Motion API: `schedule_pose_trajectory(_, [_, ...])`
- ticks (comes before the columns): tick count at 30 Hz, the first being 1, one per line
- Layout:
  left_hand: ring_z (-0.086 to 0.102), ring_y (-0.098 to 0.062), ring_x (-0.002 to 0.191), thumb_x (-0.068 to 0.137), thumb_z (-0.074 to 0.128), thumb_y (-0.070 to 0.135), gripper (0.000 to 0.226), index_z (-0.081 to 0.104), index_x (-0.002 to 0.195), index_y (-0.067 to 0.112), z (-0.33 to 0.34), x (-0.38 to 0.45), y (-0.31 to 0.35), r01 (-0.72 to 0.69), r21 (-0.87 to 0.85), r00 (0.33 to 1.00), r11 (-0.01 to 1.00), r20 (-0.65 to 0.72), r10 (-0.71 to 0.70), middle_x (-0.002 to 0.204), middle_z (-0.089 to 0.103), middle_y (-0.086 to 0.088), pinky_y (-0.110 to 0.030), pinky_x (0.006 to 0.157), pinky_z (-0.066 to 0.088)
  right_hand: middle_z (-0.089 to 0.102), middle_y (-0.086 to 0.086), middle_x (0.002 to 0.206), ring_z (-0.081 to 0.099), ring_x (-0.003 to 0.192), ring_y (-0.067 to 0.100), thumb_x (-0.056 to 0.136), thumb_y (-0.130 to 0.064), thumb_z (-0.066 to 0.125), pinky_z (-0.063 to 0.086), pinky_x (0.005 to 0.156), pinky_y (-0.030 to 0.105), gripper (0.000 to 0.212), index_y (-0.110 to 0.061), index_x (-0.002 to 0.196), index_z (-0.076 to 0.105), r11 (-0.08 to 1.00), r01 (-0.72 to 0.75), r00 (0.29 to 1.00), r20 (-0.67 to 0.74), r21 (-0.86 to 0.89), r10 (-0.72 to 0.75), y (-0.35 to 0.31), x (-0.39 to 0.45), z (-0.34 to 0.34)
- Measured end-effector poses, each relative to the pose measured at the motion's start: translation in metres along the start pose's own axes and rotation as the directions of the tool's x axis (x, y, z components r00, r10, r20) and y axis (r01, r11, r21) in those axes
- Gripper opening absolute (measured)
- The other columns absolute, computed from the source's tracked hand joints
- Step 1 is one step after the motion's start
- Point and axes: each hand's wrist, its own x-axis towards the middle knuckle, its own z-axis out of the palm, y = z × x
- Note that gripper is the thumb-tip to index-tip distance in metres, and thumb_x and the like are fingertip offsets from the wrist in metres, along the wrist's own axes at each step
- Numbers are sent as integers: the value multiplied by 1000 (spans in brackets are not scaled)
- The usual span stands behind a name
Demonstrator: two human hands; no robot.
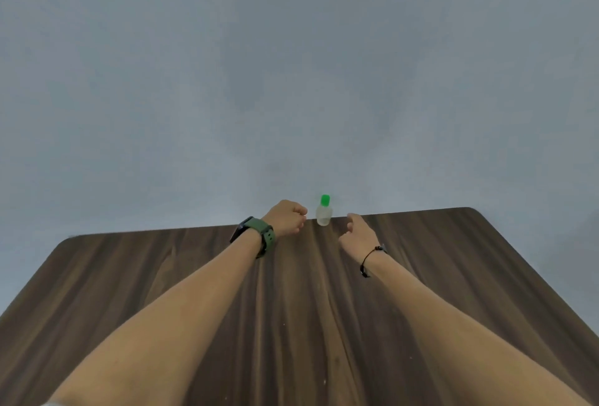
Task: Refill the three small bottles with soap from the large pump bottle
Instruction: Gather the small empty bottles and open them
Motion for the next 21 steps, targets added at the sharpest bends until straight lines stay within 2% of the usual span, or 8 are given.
schedule_pose_trajectory(4, [48, -26, 125, 91, 42, 3, 39, 49, 130, 3, 22, 67, -15, 15, 67, 999, 998, -39, -13, 135, 51, -14, -41, 108, 37, 37, 10, 149, 45, 128, 22, 89, -2, 47, 37, 85, 23, 62, -14, 146, 26, 996, -68, 998, 14, 52, 68, 23, 62, 8])
schedule_pose_trajectory(8, [39, -24, 133, 89, 35, -6, 49, 39, 137, 5, 47, 119, -32, 46, 18, 993, 999, -106, -44, 143, 43, -12, -33, 112, 29, 38, 11, 148, 40, 133, 22, 88, -1, 47, 35, 93, 23, 62, -13, 146, 27, 990, -121, 992, 39, 68, 118, 44, 127, 24])
schedule_pose_trajectory(9, [39, -23, 133, 87, 34, -9, 52, 38, 138, 5, 53, 131, -37, 47, -10, 991, 999, -128, -48, 144, 42, -12, -31, 112, 29, 39, 11, 148, 40, 133, 22, 87, 0, 47, 36, 98, 23, 63, -12, 146, 27, 990, -124, 992, 40, 70, 121, 48, 141, 28])
schedule_pose_trajectory(11, [41, -22, 132, 84, 34, -12, 56, 39, 137, 6, 64, 150, -47, 41, -54, 981, 998, -189, -51, 143, 43, -11, -28, 110, 30, 40, 13, 146, 41, 133, 24, 85, 1, 48, 36, 108, 32, 65, -11, 146, 28, 990, -124, 991, 48, 68, 121, 56, 167, 37])
schedule_pose_trajectory(13, [44, -23, 129, 82, 34, -14, 57, 41, 136, 5, 73, 162, -53, 32, -93, 971, 995, -234, -53, 140, 46, -12, -28, 107, 33, 41, 14, 145, 43, 131, 26, 84, 2, 46, 39, 108, 39, 65, -12, 145, 29, 991, -121, 991, 68, 62, 117, 62, 184, 46])
schedule_pose_trajectory(17, [50, -23, 123, 83, 37, -13, 52, 46, 132, 2, 81, 168, -59, 13, -134, 962, 991, -267, -49, 135, 52, -14, -26, 104, 37, 48, 13, 139, 50, 122, 29, 84, 2, 44, 44, 98, 33, 63, -11, 144, 33, 996, -91, 992, 86, 14, 89, 63, 195, 64])
schedule_pose_trajectory(21, [50, -21, 123, 85, 46, -6, 49, 45, 133, 2, 77, 152, -53, 17, -160, 970, 987, -238, -56, 135, 52, -13, -25, 104, 36, 47, 14, 141, 46, 128, 28, 85, -3, 51, 40, 104, 33, 62, -7, 144, 31, 996, -88, 994, 71, 2, 88, 53, 178, 74])
